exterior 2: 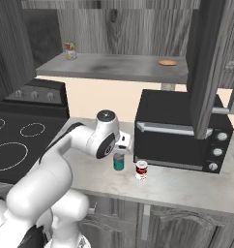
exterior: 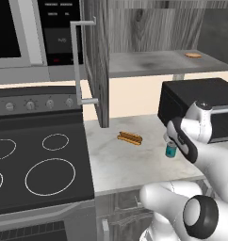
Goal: Pick the cans from the counter and place them in their designated side in the cabinet.
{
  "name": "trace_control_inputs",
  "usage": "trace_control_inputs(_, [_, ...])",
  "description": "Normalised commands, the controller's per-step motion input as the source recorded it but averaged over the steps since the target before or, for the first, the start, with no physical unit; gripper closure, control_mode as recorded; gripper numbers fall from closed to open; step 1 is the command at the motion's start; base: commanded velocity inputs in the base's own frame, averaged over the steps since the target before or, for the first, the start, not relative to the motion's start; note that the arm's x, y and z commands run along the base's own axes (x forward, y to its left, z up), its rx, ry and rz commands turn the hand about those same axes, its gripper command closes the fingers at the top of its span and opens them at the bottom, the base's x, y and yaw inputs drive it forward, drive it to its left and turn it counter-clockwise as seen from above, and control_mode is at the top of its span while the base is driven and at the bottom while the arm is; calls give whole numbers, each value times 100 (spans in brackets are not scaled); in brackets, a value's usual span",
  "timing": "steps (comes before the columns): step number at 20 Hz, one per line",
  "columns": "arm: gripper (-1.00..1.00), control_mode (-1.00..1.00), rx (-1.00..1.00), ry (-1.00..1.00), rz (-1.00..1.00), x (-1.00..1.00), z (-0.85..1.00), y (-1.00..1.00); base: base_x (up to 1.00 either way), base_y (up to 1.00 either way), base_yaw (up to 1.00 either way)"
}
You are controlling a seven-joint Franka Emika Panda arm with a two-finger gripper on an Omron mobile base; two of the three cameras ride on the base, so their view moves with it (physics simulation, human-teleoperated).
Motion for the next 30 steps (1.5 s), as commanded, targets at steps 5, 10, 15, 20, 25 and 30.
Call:
trace_control_inputs(5, [-100,-100,0,0,0,13,-7,0,0,0,0])
trace_control_inputs(10, [-100,-100,0,0,0,11,-8,0,0,0,0])
trace_control_inputs(15, [-100,-100,0,0,0,8,-9,0,0,0,0])
trace_control_inputs(20, [-100,-100,0,0,0,8,-11,0,0,0,0])
trace_control_inputs(25, [-100,-100,0,0,0,8,-12,0,0,0,0])
trace_control_inputs(30, [-100,-100,0,0,0,7,-10,-1,0,0,0])
